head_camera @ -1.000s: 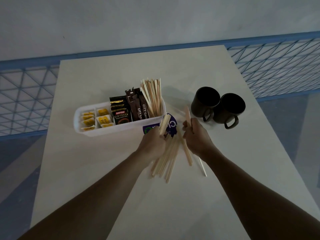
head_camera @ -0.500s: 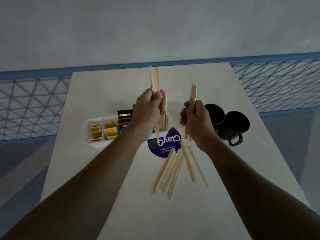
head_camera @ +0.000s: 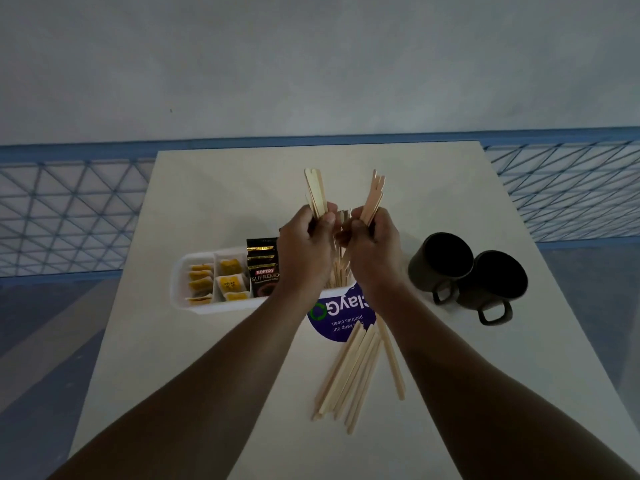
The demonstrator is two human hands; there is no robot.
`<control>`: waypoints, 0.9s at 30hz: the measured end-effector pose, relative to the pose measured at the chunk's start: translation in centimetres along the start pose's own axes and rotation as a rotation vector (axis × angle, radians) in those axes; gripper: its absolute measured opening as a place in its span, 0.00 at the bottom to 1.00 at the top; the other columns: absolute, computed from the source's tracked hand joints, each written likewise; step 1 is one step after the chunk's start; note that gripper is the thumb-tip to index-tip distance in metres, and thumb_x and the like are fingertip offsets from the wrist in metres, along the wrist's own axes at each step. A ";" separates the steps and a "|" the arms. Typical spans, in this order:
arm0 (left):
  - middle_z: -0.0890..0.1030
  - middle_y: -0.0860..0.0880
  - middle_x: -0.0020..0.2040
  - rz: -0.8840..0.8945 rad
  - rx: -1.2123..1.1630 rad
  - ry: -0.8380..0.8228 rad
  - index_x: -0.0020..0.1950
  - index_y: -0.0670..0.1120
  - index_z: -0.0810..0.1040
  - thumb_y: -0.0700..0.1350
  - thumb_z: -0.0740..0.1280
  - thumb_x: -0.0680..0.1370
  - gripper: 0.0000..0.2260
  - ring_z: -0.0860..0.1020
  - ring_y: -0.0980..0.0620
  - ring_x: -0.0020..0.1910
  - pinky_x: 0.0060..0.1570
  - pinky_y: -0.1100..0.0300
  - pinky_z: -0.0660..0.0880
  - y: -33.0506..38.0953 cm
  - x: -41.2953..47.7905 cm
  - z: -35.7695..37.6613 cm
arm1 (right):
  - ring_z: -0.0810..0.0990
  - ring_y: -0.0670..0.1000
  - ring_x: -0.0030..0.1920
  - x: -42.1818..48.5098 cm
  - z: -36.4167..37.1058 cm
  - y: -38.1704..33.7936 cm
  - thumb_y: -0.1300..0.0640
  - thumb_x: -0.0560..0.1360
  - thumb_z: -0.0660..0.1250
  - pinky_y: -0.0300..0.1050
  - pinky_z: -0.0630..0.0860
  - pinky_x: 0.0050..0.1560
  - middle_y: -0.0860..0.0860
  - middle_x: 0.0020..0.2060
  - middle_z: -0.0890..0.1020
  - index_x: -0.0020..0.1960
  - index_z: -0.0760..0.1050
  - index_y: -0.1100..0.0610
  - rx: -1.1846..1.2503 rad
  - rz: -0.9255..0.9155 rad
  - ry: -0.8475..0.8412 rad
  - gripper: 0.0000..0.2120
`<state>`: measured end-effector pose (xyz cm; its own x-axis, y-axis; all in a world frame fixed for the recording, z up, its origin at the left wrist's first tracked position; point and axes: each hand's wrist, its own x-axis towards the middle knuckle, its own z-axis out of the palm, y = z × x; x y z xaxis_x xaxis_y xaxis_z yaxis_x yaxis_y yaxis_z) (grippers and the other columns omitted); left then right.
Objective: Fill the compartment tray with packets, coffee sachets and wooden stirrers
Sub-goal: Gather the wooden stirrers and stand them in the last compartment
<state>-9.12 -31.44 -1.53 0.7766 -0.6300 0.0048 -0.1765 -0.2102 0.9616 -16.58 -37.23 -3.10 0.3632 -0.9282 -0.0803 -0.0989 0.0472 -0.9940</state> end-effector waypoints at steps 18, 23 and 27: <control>0.83 0.50 0.58 0.156 0.115 0.004 0.66 0.44 0.78 0.38 0.69 0.78 0.16 0.80 0.60 0.56 0.57 0.72 0.74 0.8 1.0 -1.5 | 0.76 0.39 0.42 -1.0 -0.6 2.4 0.60 0.80 0.65 0.23 0.68 0.40 0.50 0.48 0.79 0.52 0.82 0.59 -0.453 -0.136 -0.019 0.07; 0.82 0.49 0.61 0.205 0.163 -0.011 0.66 0.44 0.77 0.37 0.68 0.78 0.17 0.80 0.57 0.59 0.57 0.76 0.71 0.8 1.2 -2.4 | 0.79 0.42 0.47 -0.8 -0.9 2.2 0.54 0.79 0.68 0.25 0.68 0.42 0.48 0.50 0.82 0.58 0.83 0.55 -0.440 -0.070 -0.038 0.10; 0.82 0.48 0.61 0.187 0.159 -0.020 0.66 0.43 0.78 0.37 0.69 0.77 0.17 0.79 0.57 0.60 0.57 0.76 0.71 0.4 1.4 -2.9 | 0.81 0.46 0.49 -0.6 -1.3 1.9 0.52 0.78 0.69 0.39 0.76 0.50 0.48 0.51 0.84 0.58 0.83 0.53 -0.452 -0.014 -0.087 0.11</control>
<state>-6.39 -30.23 -0.38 0.7095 -0.6836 0.1712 -0.4100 -0.2029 0.8892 -18.18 -37.05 -4.86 0.4422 -0.8921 -0.0927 -0.4804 -0.1483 -0.8644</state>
